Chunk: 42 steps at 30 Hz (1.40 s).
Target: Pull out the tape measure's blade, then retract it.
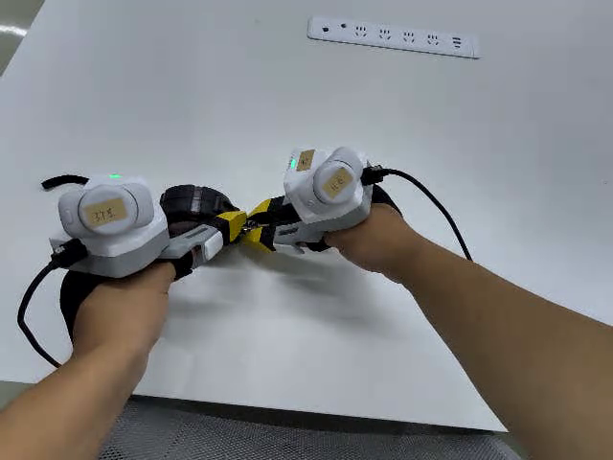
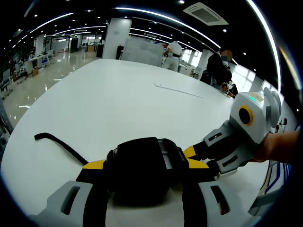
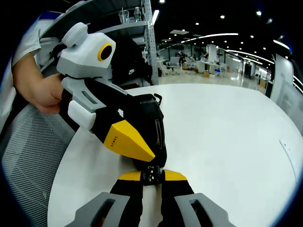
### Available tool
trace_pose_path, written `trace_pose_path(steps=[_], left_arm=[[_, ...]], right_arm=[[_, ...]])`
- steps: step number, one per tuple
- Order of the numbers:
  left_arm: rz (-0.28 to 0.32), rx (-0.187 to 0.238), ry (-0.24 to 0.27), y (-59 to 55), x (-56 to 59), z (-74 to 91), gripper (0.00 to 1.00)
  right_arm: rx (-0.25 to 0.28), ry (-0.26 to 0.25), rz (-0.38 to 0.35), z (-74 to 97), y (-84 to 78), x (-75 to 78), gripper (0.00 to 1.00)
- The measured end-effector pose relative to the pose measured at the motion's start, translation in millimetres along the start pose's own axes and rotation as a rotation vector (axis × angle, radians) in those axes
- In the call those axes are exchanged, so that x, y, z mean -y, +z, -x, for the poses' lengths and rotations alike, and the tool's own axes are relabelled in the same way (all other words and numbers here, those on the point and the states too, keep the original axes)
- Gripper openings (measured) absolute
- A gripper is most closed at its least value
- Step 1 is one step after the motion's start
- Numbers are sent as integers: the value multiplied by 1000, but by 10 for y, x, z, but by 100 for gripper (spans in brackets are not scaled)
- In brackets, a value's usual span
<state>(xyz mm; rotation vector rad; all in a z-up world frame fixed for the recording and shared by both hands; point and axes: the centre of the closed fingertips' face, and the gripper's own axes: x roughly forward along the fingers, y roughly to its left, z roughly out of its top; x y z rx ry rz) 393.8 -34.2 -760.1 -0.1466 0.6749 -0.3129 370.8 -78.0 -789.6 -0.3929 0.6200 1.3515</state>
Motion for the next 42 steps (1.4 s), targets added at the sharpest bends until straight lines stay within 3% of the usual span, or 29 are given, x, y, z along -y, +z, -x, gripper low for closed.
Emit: trace_pose_path(steps=[20, 26, 33, 37, 39, 42], left_arm=[[-25, 2, -7, 2, 19, 11, 61], [-28, 3, -12, 2, 25, 3, 62], [-37, 1, -15, 5, 22, -3, 62], [-61, 4, -14, 21, 26, 11, 61], [-105, 15, -11, 51, 28, 36, 61], [-112, 17, -29, 73, 23, 83, 61]], right_arm=[[-25, -1, -21, -16, -10, -21, 12], [-24, -21, -23, 2, -7, 1, 20], [-26, -15, -24, 2, -16, 6, 19], [-18, -22, -27, 35, -4, 11, 19], [-10, -28, -38, 66, 5, 10, 20], [7, -37, -49, 126, 13, 6, 21]])
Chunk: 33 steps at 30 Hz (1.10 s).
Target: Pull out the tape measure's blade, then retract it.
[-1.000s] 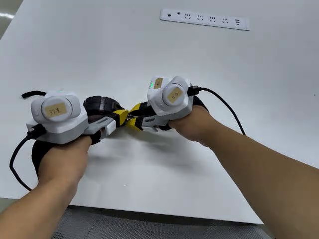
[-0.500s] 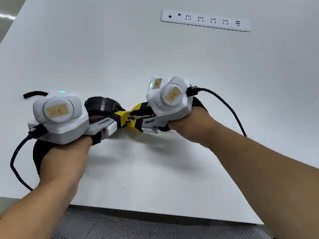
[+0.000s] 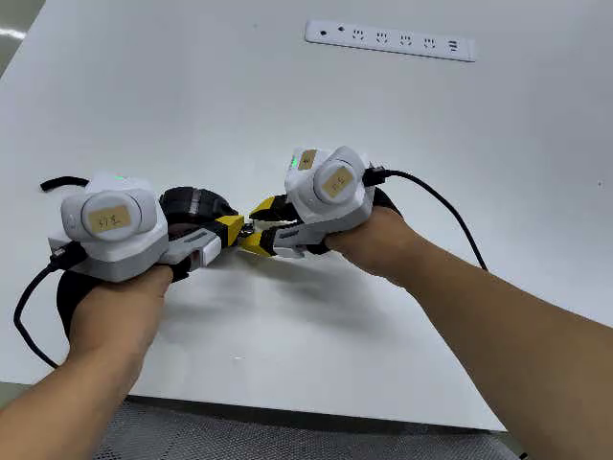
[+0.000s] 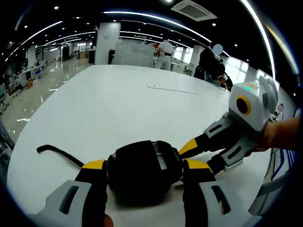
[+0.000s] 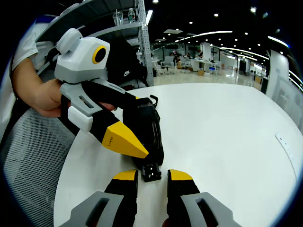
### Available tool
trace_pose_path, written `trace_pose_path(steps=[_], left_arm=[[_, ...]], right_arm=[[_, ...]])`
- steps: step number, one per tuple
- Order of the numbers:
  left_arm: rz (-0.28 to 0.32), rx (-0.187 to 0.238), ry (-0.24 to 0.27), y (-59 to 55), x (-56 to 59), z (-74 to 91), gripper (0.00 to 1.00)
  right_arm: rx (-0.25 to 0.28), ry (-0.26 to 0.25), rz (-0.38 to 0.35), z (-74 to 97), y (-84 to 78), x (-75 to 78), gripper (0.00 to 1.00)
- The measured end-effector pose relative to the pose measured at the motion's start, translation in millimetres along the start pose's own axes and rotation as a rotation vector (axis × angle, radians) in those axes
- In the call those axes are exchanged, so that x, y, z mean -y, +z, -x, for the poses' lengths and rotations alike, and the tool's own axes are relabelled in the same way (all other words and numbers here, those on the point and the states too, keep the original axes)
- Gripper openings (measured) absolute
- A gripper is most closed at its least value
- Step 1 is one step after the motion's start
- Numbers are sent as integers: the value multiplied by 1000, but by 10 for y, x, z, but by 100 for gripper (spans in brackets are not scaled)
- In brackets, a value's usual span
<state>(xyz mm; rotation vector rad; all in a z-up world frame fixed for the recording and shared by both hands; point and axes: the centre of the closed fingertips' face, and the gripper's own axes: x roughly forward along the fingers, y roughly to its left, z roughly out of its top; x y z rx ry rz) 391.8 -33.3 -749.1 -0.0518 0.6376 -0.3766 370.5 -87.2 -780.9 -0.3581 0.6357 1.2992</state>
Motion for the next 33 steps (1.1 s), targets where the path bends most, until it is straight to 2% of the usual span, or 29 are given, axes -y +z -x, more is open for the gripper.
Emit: trace_pose_path(steps=[2, 6, 14, 18, 22, 26, 29, 33], left_arm=[[-9, 17, -11, 51, -28, 47, 62], [-50, 16, -33, 69, -50, 115, 62], [-100, 8, -61, 24, -77, 227, 62], [-113, 14, -78, 38, -71, 262, 62], [-169, 14, -112, 42, -37, 309, 62], [-195, 10, -139, 41, -28, 357, 62], [-224, -4, -146, 1, -50, 397, 62], [-257, -1, -189, -31, -8, 467, 63]], right_arm=[[13, -9, -17, 46, 2, 9, 21], [32, -24, -37, 126, 14, 12, 22], [46, -40, -47, 189, 41, 24, 22], [51, -50, -46, 249, 59, 12, 23], [66, -74, -52, 371, 54, -7, 26], [72, -97, -52, 488, 14, -48, 30], [65, -113, -51, 584, -36, -80, 35], [57, -138, -54, 730, -114, -117, 38]])
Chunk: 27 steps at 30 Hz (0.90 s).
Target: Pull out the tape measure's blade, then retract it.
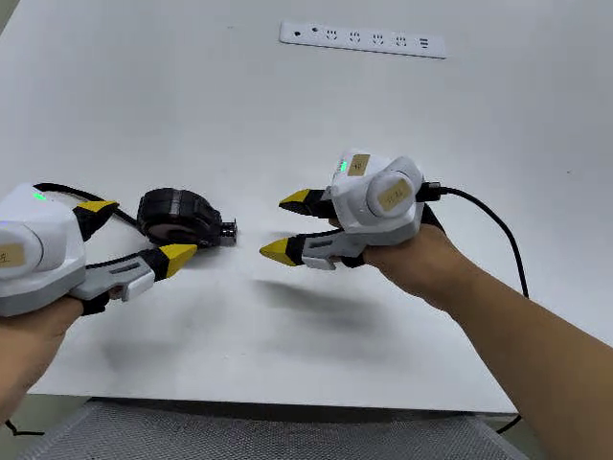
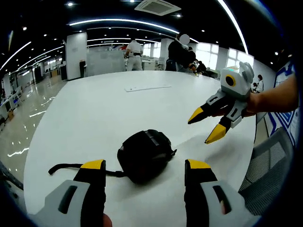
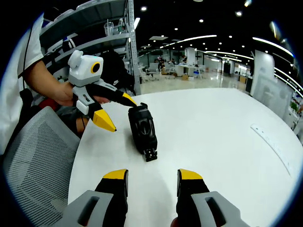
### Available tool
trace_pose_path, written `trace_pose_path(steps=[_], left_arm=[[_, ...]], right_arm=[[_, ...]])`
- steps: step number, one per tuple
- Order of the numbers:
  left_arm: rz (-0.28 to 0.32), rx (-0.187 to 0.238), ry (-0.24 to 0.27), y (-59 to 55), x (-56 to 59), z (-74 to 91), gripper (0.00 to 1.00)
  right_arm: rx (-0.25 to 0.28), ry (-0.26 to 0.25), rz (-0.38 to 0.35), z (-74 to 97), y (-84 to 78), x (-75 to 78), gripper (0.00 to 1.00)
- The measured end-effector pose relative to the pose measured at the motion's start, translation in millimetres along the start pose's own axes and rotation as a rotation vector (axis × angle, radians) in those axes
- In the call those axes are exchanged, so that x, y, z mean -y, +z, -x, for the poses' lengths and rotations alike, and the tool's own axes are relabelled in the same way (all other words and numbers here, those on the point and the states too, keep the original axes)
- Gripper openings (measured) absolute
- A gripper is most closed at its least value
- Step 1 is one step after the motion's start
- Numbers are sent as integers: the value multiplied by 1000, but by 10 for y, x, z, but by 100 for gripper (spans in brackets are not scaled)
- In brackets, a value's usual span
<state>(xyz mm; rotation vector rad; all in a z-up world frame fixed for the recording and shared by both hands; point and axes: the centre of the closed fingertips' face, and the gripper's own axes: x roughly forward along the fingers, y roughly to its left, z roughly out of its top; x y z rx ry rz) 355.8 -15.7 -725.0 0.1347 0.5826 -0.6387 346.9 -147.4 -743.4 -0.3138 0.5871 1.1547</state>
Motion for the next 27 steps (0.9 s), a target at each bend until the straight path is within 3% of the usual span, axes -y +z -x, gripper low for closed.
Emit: trace_pose_path(steps=[6, 27], left_arm=[[-13, -7, -40, -36, 43, 71, 64], [-90, -61, -109, -232, 107, 338, 74]], right_arm=[[1, -43, -11, 221, -80, -4, 43], [-29, -124, -72, 768, -457, -154, 62]])
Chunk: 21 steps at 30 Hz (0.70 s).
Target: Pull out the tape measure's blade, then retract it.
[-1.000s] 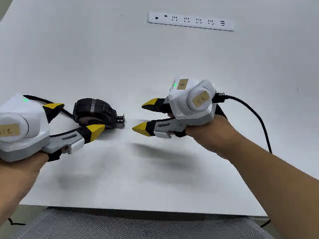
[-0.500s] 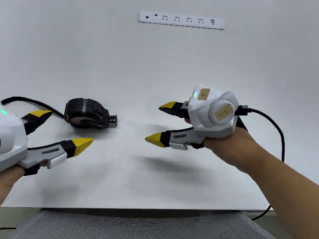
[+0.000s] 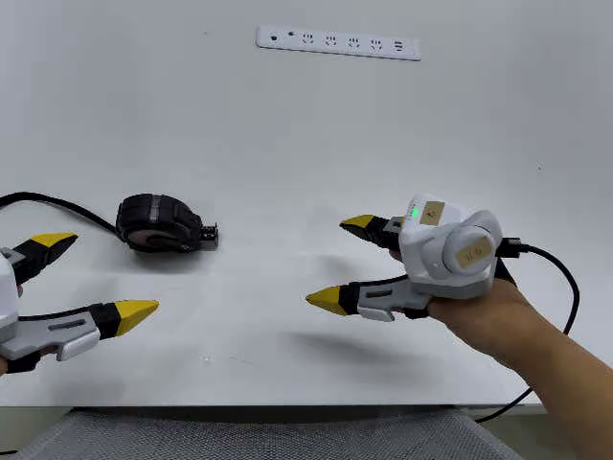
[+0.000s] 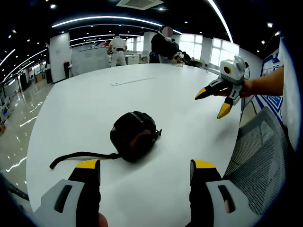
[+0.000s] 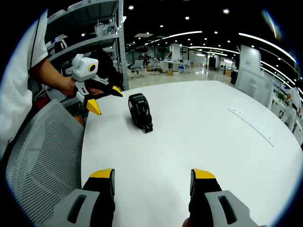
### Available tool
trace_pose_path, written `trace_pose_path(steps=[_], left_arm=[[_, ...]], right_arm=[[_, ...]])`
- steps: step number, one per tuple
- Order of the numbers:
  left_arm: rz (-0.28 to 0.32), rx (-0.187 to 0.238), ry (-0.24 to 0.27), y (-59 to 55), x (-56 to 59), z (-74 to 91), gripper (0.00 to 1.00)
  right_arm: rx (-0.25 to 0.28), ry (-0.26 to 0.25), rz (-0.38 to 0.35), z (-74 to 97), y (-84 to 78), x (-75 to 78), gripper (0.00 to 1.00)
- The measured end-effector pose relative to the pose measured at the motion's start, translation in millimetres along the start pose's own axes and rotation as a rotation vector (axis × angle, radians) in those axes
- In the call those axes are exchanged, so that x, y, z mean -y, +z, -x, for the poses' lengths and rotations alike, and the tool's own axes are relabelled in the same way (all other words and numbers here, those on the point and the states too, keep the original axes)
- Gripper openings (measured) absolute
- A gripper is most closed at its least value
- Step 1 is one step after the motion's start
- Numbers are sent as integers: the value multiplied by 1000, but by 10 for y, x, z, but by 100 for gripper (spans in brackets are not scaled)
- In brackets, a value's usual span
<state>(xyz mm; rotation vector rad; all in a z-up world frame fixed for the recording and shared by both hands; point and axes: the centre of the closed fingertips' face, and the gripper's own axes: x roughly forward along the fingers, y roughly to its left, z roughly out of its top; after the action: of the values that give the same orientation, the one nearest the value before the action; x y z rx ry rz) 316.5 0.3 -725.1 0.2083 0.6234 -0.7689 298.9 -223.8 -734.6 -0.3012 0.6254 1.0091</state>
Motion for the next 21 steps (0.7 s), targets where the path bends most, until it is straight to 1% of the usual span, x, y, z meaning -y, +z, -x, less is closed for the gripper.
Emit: trace_pose_path(steps=[4, 6, 10, 14, 16, 19, 21], left_arm=[[0, 4, -9, 5, 3, 36, 76], [0, 4, -9, -7, 5, 44, 78], [1, -2, -19, -44, 37, 82, 80], [6, -5, -26, -73, 40, 120, 82], [14, -1, -28, -74, 38, 128, 86], [8, -9, -26, -112, 25, 155, 87], [15, -10, -29, -141, 17, 180, 88]], right_arm=[[-4, -14, -14, 85, -66, -4, 67], [-2, -18, -22, 120, -78, -17, 70], [-10, -30, -31, 207, -141, -24, 74], [-16, -43, -46, 287, -210, -33, 77], [-14, -48, -57, 314, -227, -36, 79], [-18, -58, -65, 349, -279, -46, 81], [-20, -58, -79, 361, -319, -67, 82]])
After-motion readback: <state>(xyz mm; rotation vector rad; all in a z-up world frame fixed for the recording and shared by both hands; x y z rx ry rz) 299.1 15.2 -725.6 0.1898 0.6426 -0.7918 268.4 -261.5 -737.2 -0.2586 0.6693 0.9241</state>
